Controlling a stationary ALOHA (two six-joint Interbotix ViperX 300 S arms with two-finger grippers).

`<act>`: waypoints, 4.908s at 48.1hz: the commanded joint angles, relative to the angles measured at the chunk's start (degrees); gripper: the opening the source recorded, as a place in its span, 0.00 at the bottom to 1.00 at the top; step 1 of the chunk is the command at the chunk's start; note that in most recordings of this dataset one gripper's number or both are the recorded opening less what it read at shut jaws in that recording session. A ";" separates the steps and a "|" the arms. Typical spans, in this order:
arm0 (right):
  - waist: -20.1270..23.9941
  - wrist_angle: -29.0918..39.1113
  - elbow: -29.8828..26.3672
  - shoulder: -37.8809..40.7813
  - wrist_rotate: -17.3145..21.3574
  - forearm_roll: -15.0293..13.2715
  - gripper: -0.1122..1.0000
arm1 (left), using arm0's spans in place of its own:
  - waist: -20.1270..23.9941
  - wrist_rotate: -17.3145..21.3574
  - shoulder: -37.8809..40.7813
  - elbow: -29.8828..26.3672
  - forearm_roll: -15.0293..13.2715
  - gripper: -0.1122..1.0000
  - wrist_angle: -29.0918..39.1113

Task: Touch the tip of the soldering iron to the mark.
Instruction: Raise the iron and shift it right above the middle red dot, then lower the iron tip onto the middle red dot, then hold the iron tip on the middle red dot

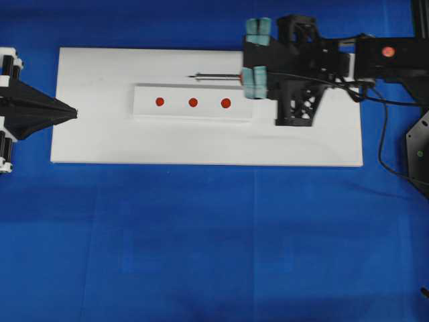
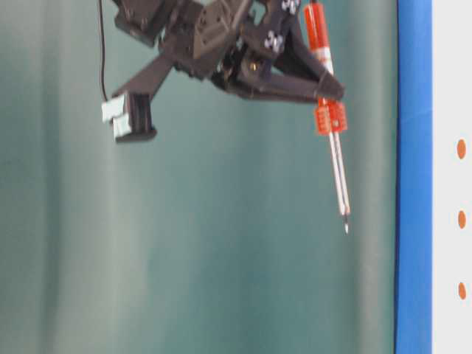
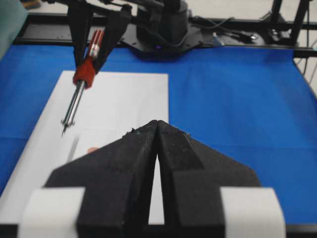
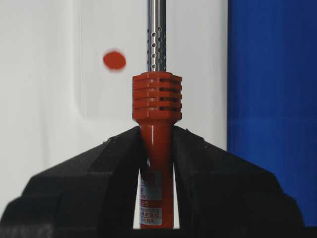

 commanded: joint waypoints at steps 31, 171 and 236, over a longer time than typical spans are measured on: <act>-0.09 -1.58 2.72 -4.48 -0.35 0.00 0.16 | 0.09 -0.09 0.44 -0.35 0.09 0.10 -0.62; 0.00 -9.58 3.96 9.40 0.26 1.41 0.16 | 0.09 -0.09 0.53 -0.26 0.09 0.10 -0.62; 0.00 -8.44 3.25 8.17 0.44 1.49 0.16 | 0.09 -0.09 0.44 -0.26 0.09 0.10 -0.79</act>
